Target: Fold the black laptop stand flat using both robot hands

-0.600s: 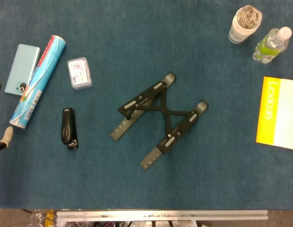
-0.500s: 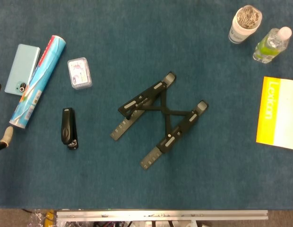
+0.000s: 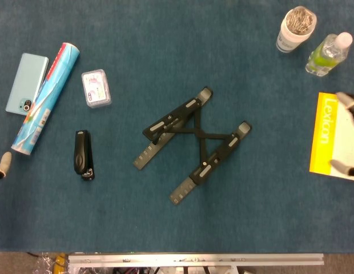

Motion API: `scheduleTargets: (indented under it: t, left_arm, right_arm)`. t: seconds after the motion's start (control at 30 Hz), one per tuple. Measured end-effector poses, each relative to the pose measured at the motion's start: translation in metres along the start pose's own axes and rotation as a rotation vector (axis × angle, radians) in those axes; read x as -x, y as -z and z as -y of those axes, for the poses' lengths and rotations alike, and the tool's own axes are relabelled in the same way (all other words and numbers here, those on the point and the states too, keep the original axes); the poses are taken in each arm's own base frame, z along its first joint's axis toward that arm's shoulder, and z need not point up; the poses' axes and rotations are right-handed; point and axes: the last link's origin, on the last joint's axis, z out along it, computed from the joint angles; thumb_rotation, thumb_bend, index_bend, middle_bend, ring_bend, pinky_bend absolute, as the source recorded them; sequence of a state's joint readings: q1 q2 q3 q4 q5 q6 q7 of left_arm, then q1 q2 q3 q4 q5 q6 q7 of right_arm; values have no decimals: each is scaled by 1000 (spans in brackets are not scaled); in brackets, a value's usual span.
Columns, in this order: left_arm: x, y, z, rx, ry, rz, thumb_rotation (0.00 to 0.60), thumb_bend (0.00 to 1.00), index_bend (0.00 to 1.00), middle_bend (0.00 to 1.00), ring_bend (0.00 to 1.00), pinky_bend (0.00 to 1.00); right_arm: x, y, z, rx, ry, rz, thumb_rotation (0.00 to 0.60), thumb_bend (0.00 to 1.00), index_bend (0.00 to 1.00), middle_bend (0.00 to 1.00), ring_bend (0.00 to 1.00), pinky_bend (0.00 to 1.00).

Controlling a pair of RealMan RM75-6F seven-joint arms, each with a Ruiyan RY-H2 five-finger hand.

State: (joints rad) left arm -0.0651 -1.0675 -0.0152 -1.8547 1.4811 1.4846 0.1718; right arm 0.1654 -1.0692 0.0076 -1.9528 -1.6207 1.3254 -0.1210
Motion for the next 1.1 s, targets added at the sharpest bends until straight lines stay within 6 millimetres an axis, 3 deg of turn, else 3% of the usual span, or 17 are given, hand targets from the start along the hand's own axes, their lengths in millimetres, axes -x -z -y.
scheduleTargets:
  t: [0.3, 0.6, 0.9, 1.1]
  left_arm:
    - [-5, 1, 0, 10, 3, -8, 600, 315, 0, 0, 0, 0]
    - [-8, 4, 6, 3, 9, -10, 600, 315, 0, 0, 0, 0]
    - [-8, 4, 11, -2, 12, -5, 600, 316, 0, 0, 0, 0]
    - [-8, 5, 17, -17, 12, -2, 600, 316, 0, 0, 0, 0]
  right_arm:
    - [33, -35, 56, -228, -77, 159, 600, 8, 16, 119, 0, 0]
    - [73, -64, 115, -359, -98, 186, 600, 7, 16, 109, 0, 0]
    - [113, -77, 148, -403, -41, 150, 600, 7, 15, 109, 0, 0]
    - [131, -86, 153, -403, 9, 113, 600, 212, 7, 109, 0, 0]
